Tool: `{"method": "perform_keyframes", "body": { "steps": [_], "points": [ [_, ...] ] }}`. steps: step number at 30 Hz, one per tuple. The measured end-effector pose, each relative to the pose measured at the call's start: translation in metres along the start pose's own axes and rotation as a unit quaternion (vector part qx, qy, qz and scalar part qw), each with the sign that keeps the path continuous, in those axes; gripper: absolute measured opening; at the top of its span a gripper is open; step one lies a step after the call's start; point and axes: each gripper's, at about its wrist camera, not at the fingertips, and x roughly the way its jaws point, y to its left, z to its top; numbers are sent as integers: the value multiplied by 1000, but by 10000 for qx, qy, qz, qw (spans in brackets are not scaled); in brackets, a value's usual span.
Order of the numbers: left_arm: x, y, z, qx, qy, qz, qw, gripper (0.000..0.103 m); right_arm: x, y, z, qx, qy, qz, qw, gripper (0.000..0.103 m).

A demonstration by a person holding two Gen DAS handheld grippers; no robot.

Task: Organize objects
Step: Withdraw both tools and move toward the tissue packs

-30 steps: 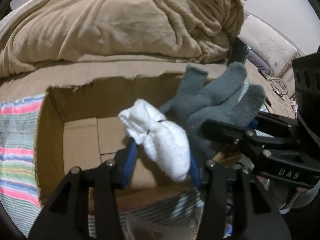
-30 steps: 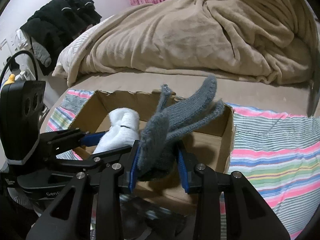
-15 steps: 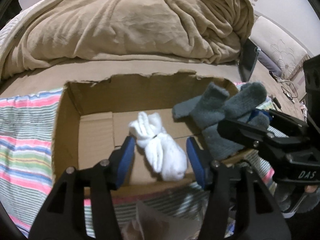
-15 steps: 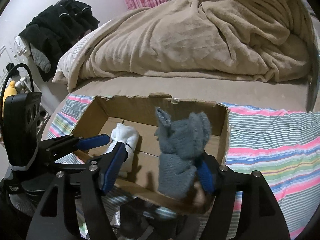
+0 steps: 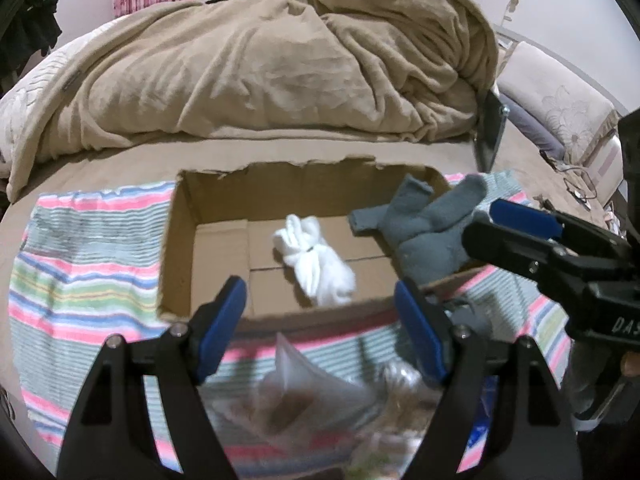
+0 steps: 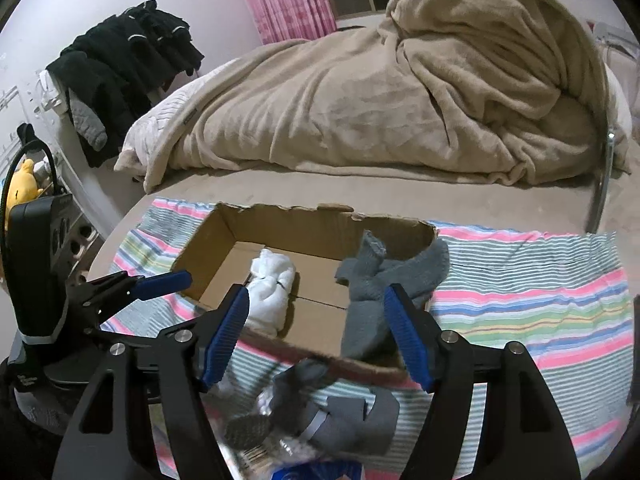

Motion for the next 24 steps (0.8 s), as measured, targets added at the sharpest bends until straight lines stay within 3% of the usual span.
{"method": "perform_keyframes", "body": {
  "steps": [6,14,24],
  "points": [
    [-35,2,-9,-49,-224,3,9997,78,-26,17,-8,-251,-123,-141,9995,81],
    [-81,4,-25,-276,-564,-67,9980,93,-68,37,-20,-508,-299,-297,9978,81],
    [-116,-11,-59,-79,-679,33,9977,93,-100,48,-46,-675,-283,-444,9963,82]
  ]
}}
